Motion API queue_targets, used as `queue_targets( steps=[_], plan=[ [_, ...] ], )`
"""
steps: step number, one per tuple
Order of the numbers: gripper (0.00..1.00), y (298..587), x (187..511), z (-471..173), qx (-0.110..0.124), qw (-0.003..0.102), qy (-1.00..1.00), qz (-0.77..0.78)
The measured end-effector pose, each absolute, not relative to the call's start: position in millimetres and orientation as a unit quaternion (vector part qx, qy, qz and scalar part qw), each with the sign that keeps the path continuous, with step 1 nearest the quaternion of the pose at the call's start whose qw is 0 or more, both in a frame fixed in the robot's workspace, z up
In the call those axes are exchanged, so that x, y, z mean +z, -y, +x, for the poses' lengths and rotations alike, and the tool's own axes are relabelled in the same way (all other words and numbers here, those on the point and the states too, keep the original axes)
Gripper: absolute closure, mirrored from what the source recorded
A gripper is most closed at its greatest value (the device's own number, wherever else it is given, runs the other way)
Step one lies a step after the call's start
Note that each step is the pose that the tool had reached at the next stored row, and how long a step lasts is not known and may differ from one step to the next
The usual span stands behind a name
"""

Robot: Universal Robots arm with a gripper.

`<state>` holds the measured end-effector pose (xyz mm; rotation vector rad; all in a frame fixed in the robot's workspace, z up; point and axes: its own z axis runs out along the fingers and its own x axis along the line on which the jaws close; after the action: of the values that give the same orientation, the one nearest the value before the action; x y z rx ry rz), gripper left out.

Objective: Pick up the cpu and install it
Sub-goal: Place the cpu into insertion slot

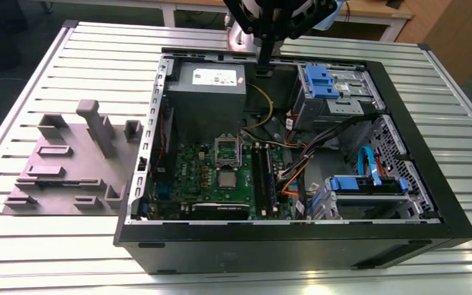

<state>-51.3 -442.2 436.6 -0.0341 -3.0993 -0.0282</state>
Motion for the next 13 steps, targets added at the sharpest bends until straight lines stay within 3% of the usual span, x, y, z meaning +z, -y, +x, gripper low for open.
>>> queue_targets(
  steps=[13],
  plan=[
    [0.9,446.5,436.6,-51.3,-0.009,0.021,1.0,-0.011]
  ],
)
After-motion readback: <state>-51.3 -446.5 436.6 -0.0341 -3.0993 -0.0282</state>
